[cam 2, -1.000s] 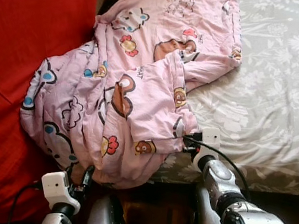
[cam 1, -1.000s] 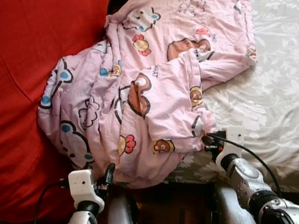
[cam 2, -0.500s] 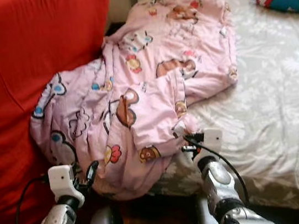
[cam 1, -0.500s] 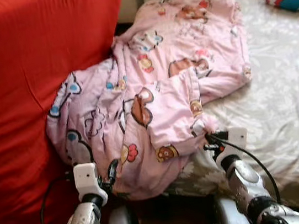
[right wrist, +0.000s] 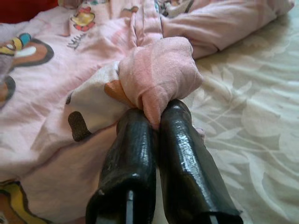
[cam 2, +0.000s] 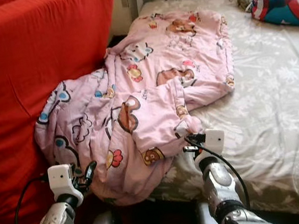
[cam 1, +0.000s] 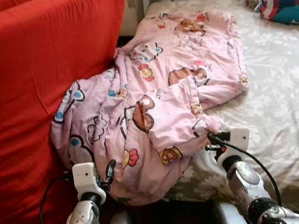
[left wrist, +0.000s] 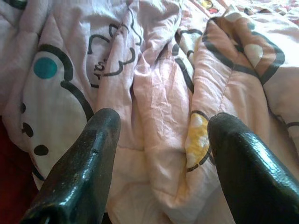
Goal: Clean up the room
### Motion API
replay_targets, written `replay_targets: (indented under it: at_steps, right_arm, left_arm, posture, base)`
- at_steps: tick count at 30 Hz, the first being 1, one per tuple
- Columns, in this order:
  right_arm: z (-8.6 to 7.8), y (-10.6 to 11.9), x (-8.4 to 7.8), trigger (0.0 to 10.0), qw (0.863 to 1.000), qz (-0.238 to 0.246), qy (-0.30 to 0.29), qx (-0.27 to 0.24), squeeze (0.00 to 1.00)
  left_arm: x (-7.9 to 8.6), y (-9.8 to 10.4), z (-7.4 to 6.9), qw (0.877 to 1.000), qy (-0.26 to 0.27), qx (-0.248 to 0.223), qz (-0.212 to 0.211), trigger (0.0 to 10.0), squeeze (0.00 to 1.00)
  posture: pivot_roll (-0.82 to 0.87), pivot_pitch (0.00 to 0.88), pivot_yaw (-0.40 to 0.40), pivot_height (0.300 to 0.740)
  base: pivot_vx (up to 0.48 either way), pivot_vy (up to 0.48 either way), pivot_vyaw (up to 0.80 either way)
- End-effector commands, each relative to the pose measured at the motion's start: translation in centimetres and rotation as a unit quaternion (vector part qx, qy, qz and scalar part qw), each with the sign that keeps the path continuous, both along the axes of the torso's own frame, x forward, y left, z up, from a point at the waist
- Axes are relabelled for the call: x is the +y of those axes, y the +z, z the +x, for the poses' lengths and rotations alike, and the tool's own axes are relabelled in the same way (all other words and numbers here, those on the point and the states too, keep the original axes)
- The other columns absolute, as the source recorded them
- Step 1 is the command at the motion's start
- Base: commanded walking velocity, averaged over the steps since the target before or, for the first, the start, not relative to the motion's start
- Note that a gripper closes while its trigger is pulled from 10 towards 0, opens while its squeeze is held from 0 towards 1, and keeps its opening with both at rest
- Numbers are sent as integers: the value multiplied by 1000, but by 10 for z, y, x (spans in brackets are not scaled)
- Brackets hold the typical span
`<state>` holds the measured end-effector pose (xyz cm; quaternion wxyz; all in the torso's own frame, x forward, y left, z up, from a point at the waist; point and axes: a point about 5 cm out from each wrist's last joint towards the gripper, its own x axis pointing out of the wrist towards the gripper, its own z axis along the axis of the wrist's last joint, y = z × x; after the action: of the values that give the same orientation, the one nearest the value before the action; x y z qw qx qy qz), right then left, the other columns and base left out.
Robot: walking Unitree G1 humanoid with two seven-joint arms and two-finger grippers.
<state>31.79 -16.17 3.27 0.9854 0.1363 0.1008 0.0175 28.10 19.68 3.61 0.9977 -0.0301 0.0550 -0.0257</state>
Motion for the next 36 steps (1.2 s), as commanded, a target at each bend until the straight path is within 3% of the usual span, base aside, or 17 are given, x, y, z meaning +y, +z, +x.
replay_targets:
  at_steps: [1, 4, 6, 13, 19, 31, 36]
  right_arm:
    - [2, 4, 2, 10000, 1000, -6, 3, -11, 0]
    - [3, 5, 2, 10000, 1000, -6, 0, -16, 0]
    - [1, 3, 3, 10000, 1000, -6, 0, -13, 0]
    - [1, 3, 6, 10000, 1000, -10, 5, -13, 0]
    - [0, 2, 3, 10000, 1000, -13, 2, -13, 0]
    - [2, 3, 5, 10000, 1000, -17, 1, -8, 0]
    - [0, 1, 7, 10000, 1000, -21, 1, -6, 0]
  left_arm:
    - [3, 1, 2, 1000, 5, -4, 3, 10000, 0]
    - [2, 0, 3, 1000, 5, -1, 2, 10000, 0]
    - [2, -3, 1, 1000, 2, 5, 2, 10000, 0]
    - [6, -12, 0, 1000, 12, 28, -7, 10000, 0]
    - [11, -30, -11, 997, 24, 75, -9, 10000, 0]
    - [14, -60, -29, 983, 39, 177, -8, 10000, 0]
    - [15, -71, -40, 976, 41, 214, 1, 10000, 0]
  posture:
    - [145, 52, 8, 636]
    - [140, 52, 11, 656]
    - [144, 0, 9, 666]
    - [142, 0, 10, 706]
    - [144, 11, 11, 740]
    - [148, 56, 10, 740]
    - [152, 21, 13, 740]
  base:
    - [0, 0, 0]
    - [0, 0, 0]
    - [0, 0, 0]
    - [0, 0, 0]
    - [0, 0, 0]
    - [0, 0, 0]
    - [0, 0, 0]
